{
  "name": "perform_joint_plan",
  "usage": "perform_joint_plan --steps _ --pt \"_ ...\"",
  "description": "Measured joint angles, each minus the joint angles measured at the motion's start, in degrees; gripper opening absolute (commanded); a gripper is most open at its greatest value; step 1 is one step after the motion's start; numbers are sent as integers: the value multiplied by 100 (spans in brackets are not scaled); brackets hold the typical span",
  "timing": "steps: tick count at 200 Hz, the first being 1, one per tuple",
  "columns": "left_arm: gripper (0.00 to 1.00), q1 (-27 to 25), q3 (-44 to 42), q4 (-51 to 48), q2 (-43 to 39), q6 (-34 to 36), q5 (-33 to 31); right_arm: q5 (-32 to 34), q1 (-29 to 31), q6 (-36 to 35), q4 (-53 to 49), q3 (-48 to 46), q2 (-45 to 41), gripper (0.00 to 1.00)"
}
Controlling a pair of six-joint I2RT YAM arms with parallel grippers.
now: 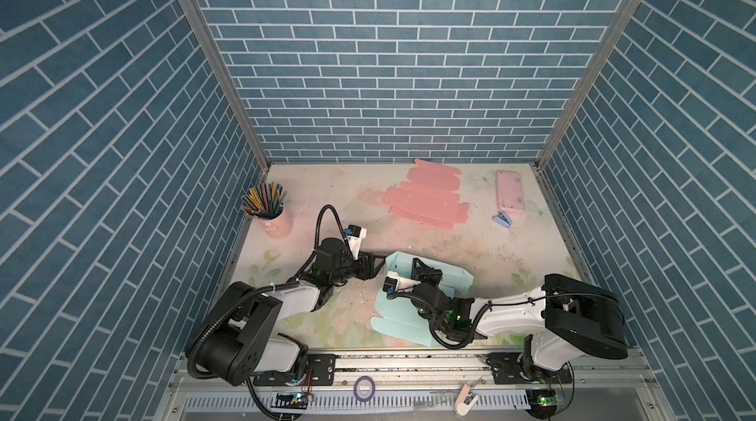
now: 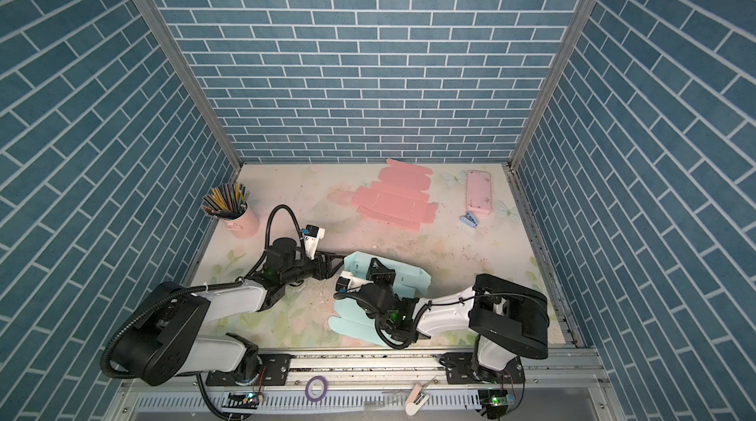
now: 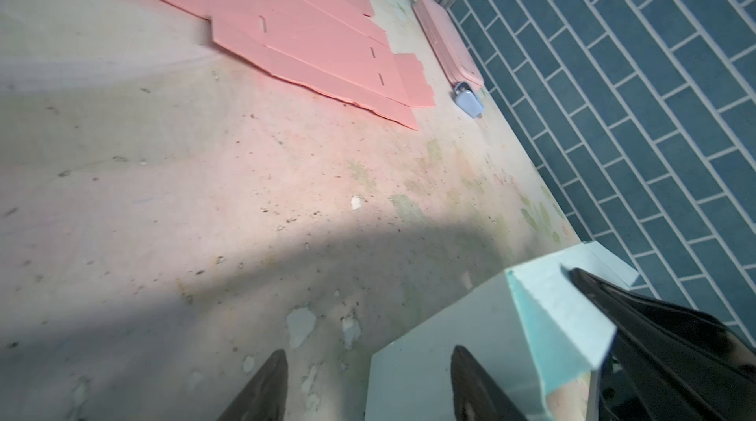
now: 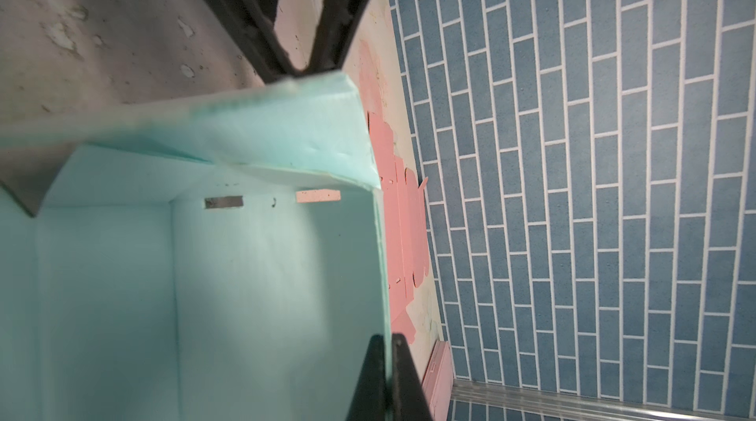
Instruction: Fold the paper box
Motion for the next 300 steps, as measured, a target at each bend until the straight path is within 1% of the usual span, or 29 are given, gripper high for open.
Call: perform_joint_plan --steps 46,81,112,141,184,201,226,236,263,300 --pt "65 -334 -313 415 0 2 -31 -2 0 2 -9 0 13 0" --pt "65 -470 -710 704 -15 -50 -142 0 0 2 -55 0 13 0" --pt "67 -579 -866 868 -15 -48 -201 -2 -4 2 -57 0 13 0" --pt "67 -625 -839 1019 52 44 -306 -2 -4 4 -72 0 13 0" --pt "67 -654 -492 1325 765 149 -330 44 -26 13 -142 0 13 0" --pt "67 -715 -442 1353 804 229 -341 48 -37 48 -166 0 11 0" --pt "67 -951 -337 1329 769 439 -455 44 -35 66 -223 15 9 0" --pt "65 -1029 -284 1333 752 529 -527 44 -31 70 -245 24 9 0" --pt "55 -1169 -208 1351 750 713 -686 48 -13 120 -289 39 9 0" --pt "45 -1425 -186 1266 750 909 -1097 92 7 192 -367 52 9 0"
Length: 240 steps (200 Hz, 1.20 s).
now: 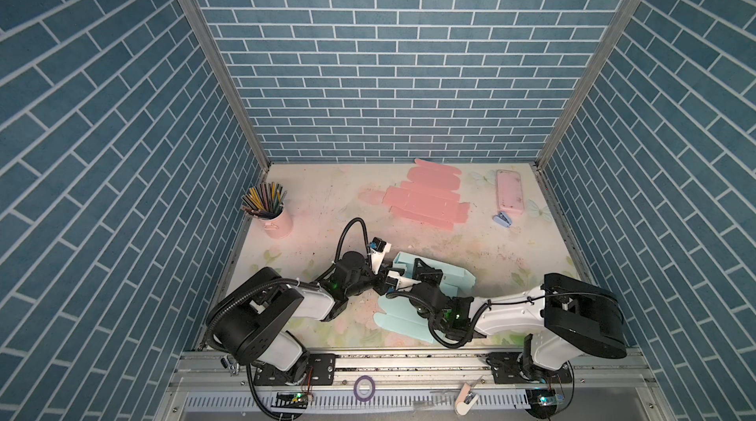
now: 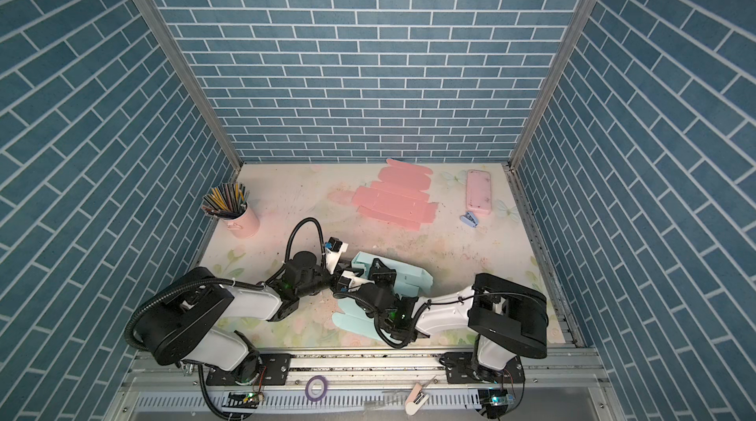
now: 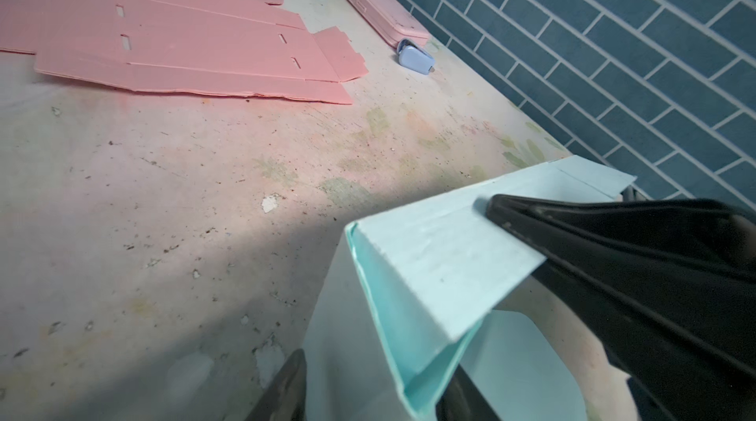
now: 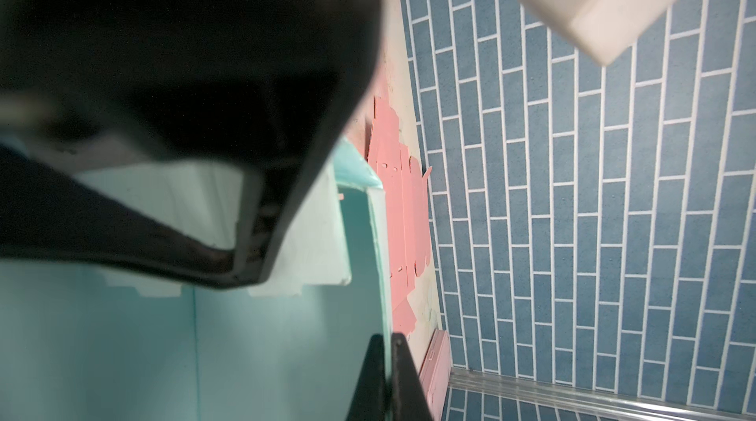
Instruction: Fold the paper box
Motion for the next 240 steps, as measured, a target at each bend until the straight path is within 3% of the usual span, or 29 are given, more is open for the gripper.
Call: perform_joint_plan --steps 33,73,240 --pt "35 -122 0 -11 0 96 -387 87 13 15 -72 0 0 0" --pt "42 -243 0 22 31 188 -710 210 48 42 -160 0 0 0" --pt "41 -380 55 1008 713 337 -944 629 107 221 -450 -22 2 0"
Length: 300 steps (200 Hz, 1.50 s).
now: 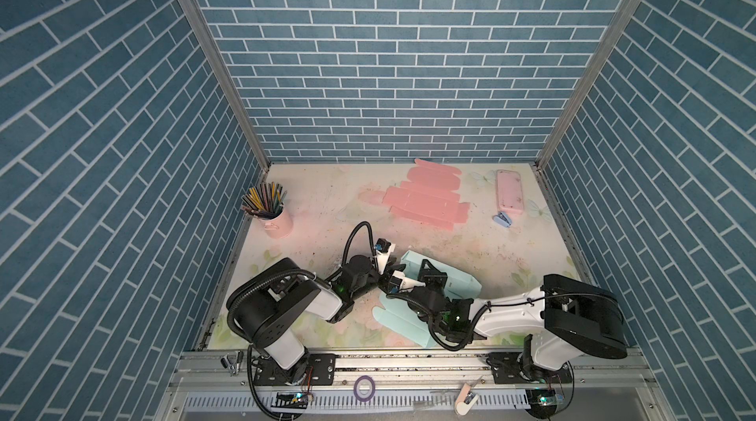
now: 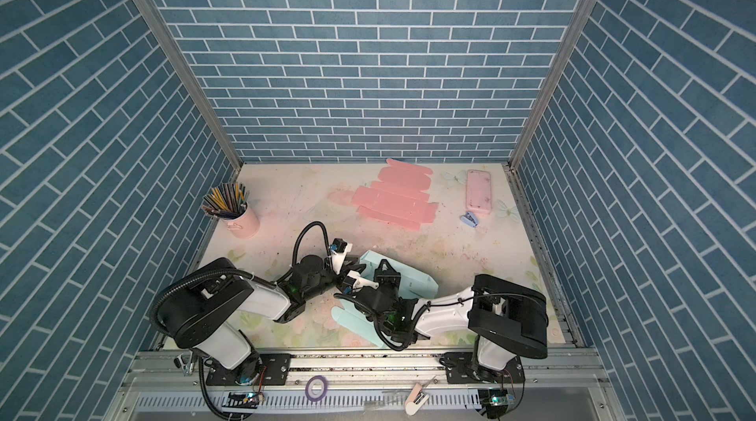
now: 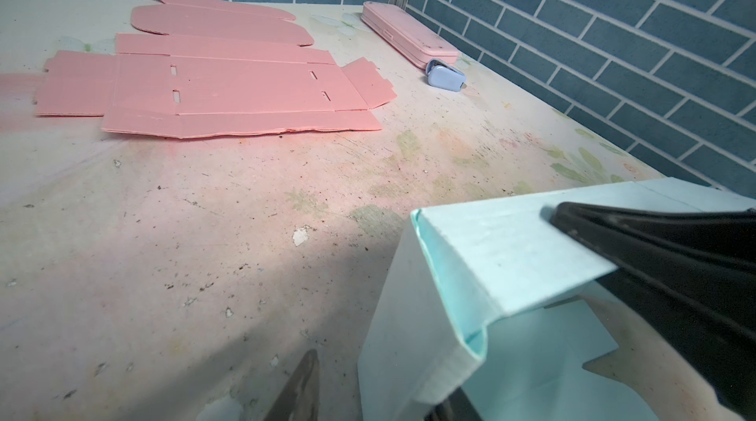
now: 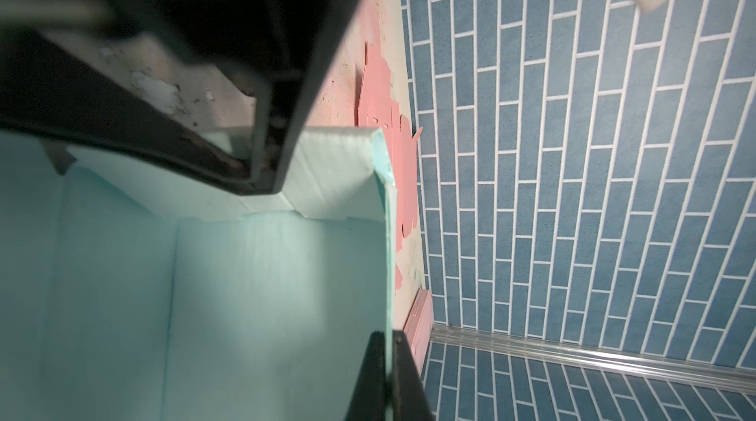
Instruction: Fold the paper box
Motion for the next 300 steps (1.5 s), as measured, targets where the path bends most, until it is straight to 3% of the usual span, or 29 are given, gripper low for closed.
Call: perform_joint_plan --steps 59,195,217,257,300 --pt "30 -28 -175 557 195 -144 125 22 72 -2 20 -26 -20 0" --pt "36 -317 -273 905 363 -4 -4 -315 138 490 -66 -26 -203 3" --pt "19 -323 -273 911 369 37 -166 -332 140 511 -57 -24 -203 2" --pt "28 -372 -323 929 337 149 -297 -365 140 533 -59 -24 -203 1" --pt "15 -452 -435 898 219 188 -531 -409 157 553 -46 -24 -203 1"
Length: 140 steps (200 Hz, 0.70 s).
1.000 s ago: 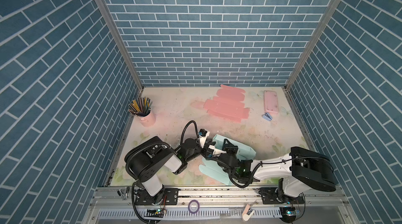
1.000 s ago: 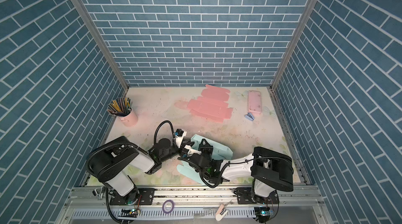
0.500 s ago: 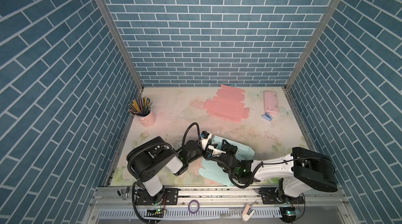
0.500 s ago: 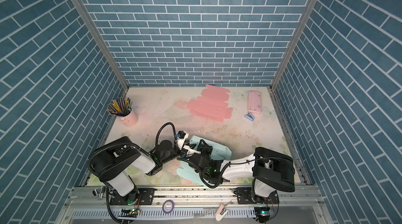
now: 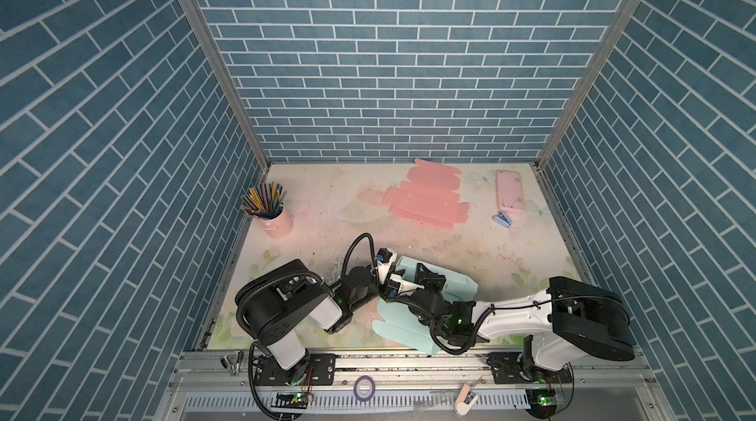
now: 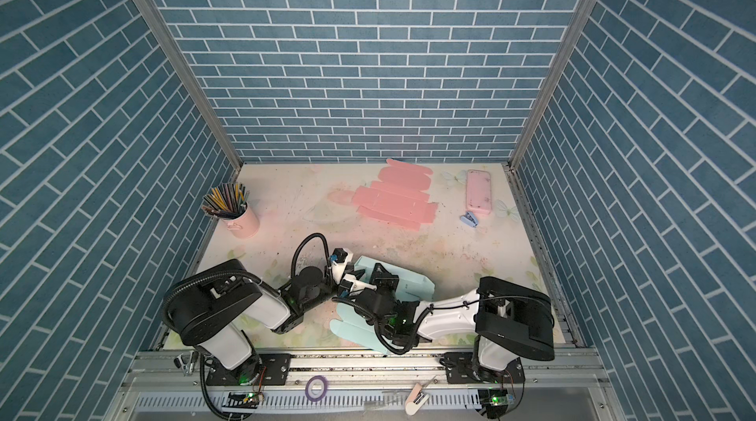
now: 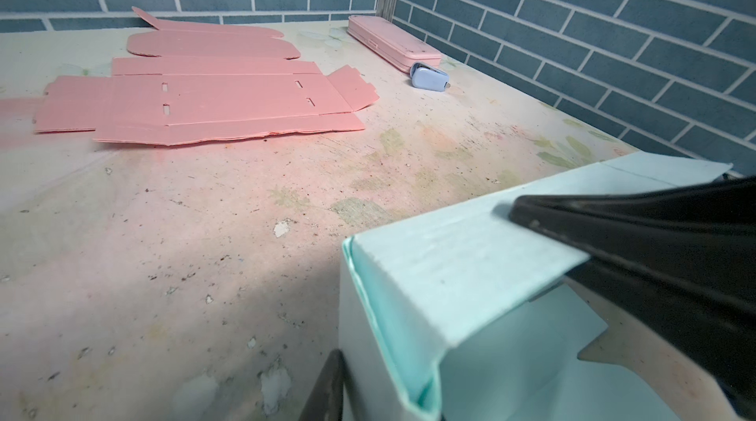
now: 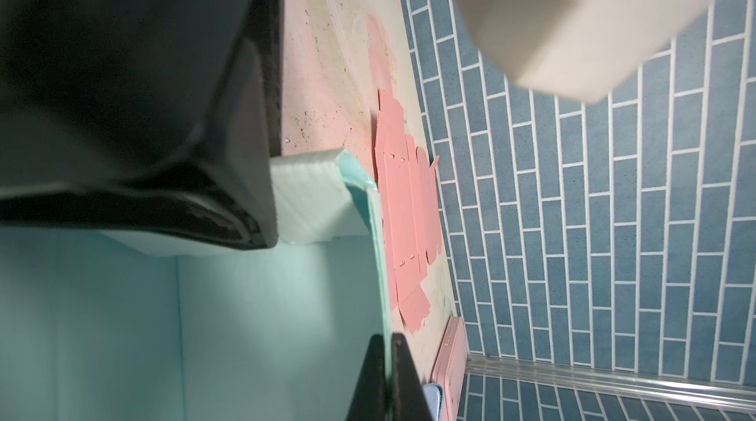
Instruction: Fold the paper box
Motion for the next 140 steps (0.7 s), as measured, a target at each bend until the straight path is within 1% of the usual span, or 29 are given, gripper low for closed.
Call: perform_joint_plan --steps 16,28,50,75,93,119,130,140 --pt "9 -33 4 -52 -26 87 -146 7 17 22 -37 0 2 3" --pt "6 -61 26 -151 -74 133 -273 15 74 101 -76 26 2 9" --pt "5 -85 46 -299 -208 173 -393 -15 284 415 -216 177 -4 26" --pt "5 -129 46 -476 -531 295 -476 -256 431 1167 -892 358 -334 39" --pt "5 -136 63 -588 -833 411 -573 -634 468 1834 -1397 485 -938 47" --pt "6 -136 72 -713 -1224 614 -726 -1287 372 2675 -1829 492 -2223 48" --pt "6 -136 81 -809 -1353 702 -780 -1705 125 3051 -1945 492 -2815 50" --pt "7 -138 85 -863 -1414 756 -809 -2138 -293 3495 -2033 481 -3335 51"
